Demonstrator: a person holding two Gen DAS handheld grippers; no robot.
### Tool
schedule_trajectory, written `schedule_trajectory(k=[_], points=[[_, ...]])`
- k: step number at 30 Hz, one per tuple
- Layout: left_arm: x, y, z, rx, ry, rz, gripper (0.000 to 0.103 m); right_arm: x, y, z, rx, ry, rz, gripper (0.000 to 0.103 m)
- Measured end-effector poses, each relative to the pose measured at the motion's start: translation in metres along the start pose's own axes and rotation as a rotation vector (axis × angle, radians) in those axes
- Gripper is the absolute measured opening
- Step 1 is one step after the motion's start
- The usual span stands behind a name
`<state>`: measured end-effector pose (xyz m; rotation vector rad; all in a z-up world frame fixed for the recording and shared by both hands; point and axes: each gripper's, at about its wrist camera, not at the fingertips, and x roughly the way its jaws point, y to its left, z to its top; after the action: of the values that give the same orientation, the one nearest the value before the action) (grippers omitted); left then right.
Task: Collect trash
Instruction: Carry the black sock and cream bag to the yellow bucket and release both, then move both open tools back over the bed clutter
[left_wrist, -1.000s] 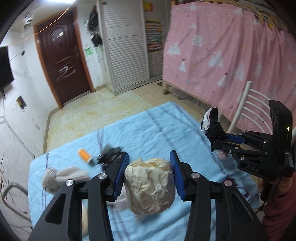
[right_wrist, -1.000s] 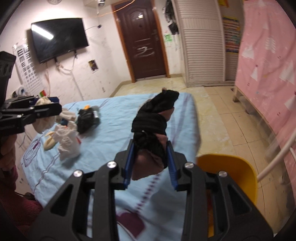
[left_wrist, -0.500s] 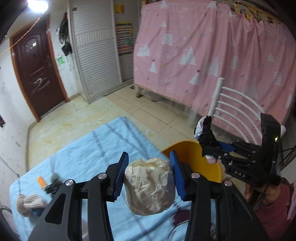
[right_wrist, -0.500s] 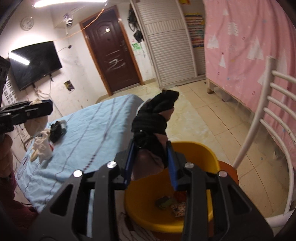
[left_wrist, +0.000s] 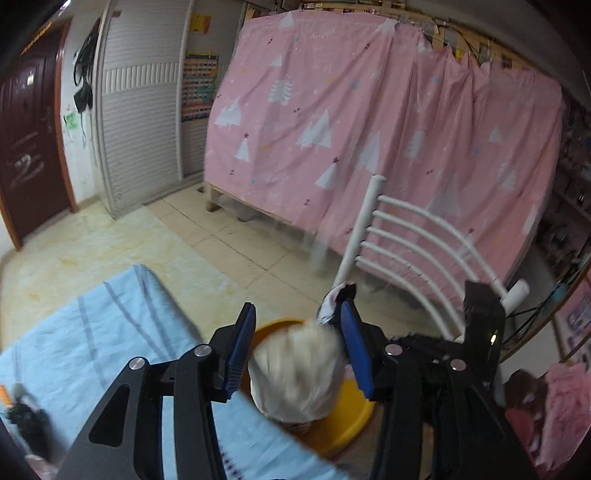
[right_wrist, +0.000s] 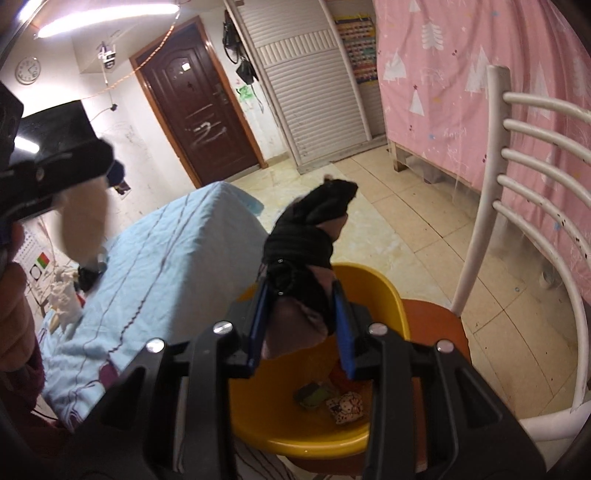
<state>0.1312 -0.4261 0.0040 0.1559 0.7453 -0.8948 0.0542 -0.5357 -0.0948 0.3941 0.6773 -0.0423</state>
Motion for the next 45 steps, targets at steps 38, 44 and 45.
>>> schedule_trajectory(k=[38,44,45], points=[[-0.119,0.126,-0.033,-0.156,-0.043,0.219,0.067,0.018,0.142,0.028,-0.201,0.008,0.096,0.062],[-0.149,0.167,-0.047,-0.204,-0.06,0.283,0.068,0.027,0.181,0.027,-0.259,0.031,0.14,0.064],[-0.153,0.173,-0.049,-0.209,-0.063,0.295,0.068,0.028,0.186,0.027,-0.264,0.034,0.145,0.064]])
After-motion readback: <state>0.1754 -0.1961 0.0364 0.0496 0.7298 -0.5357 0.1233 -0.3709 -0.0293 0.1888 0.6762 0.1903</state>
